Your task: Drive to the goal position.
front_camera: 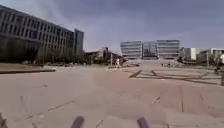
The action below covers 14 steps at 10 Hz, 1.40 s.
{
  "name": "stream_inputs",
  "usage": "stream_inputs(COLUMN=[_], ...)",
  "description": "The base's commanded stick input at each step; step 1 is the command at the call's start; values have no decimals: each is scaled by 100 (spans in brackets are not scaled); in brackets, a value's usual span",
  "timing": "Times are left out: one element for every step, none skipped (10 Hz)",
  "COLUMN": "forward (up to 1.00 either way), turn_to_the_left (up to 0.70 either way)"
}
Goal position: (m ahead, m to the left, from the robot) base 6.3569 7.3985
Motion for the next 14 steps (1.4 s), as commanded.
stream_inputs(forward=[100,100,100,100,100,100,100,100,100,100,100,100,100,100], turn_to_the_left=[0,0,0,0,0,0,0,0,0,0,0,0,0,0])
